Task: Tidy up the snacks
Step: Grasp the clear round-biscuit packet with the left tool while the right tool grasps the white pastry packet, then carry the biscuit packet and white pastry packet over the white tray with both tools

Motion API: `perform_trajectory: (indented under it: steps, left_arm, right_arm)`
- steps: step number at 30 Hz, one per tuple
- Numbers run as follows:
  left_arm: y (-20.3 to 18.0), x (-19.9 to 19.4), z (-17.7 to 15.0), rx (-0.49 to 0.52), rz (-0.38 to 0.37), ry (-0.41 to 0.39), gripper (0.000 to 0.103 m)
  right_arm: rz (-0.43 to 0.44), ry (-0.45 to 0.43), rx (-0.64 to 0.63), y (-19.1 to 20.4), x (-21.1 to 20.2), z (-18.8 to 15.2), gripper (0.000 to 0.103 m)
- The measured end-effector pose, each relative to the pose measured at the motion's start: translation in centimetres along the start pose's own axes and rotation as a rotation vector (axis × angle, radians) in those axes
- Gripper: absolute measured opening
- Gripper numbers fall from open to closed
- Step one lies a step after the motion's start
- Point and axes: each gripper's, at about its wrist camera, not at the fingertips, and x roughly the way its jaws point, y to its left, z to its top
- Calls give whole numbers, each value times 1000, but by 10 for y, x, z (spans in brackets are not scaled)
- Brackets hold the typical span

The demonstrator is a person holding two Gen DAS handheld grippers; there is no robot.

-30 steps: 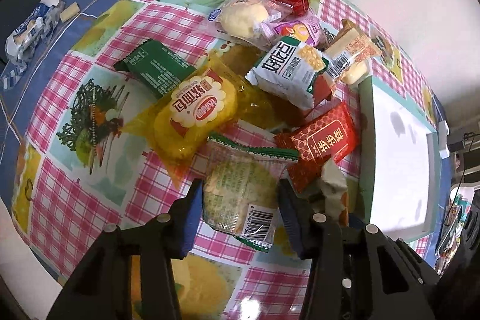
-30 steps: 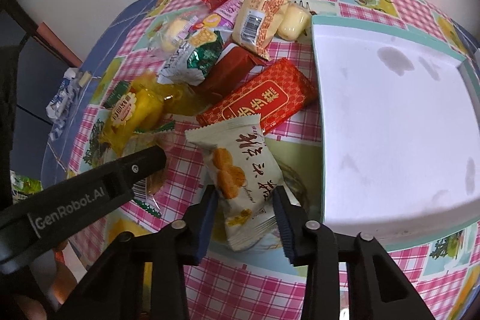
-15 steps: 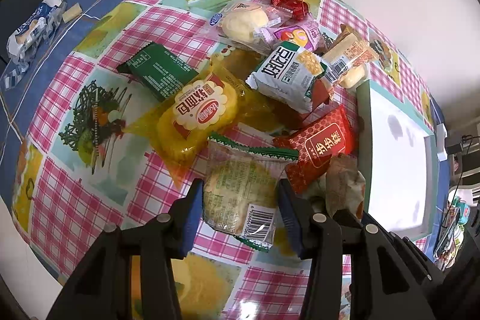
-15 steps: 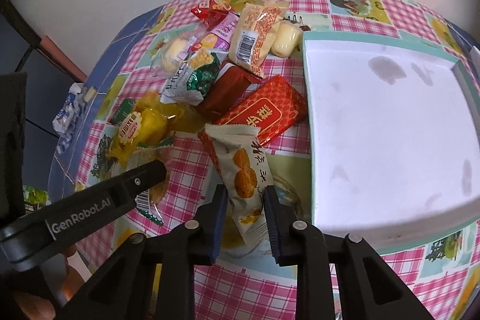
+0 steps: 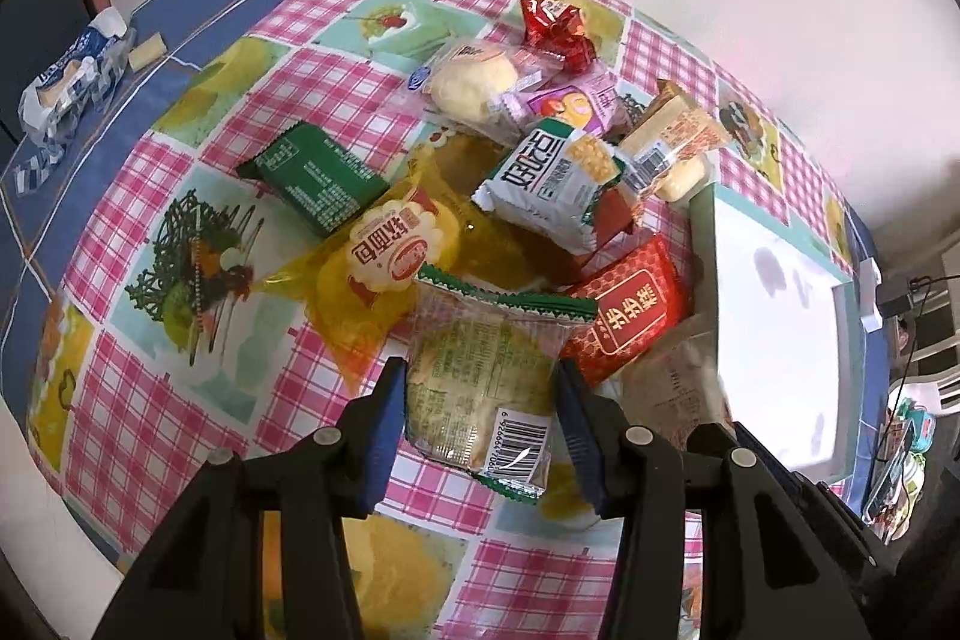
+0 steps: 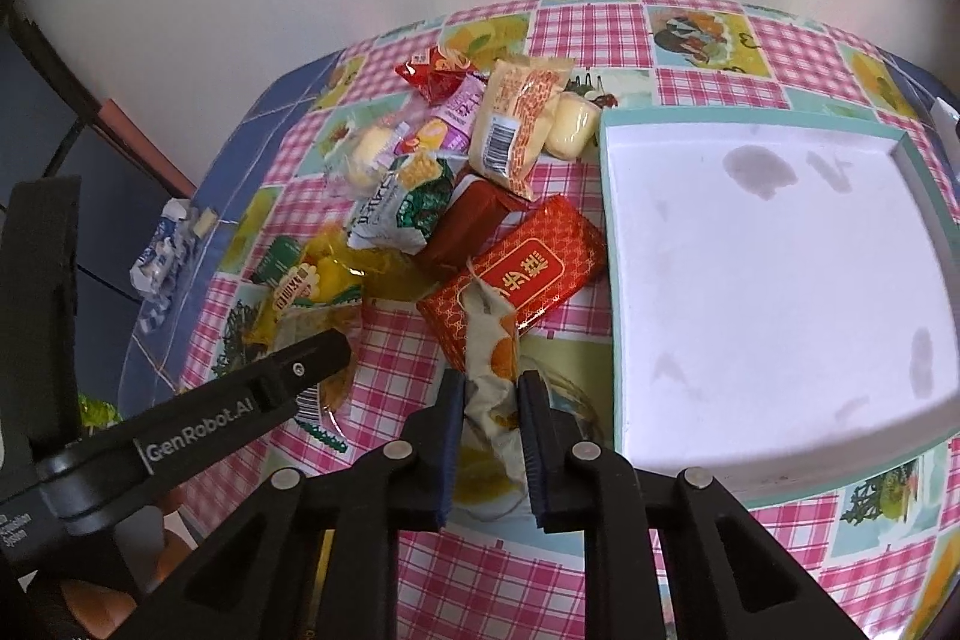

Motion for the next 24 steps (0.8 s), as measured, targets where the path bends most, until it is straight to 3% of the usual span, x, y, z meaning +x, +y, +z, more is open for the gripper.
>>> perform_trajectory:
  steps: [18, 24]
  left_arm:
    - [-22, -4, -1, 55, -11, -24, 51]
    - [-35, -6, 0, 83, -36, -33, 51]
  right_arm:
    - [30, -49, 53, -14, -18, 3, 19]
    - [48, -127, 107, -33, -44, 5, 19]
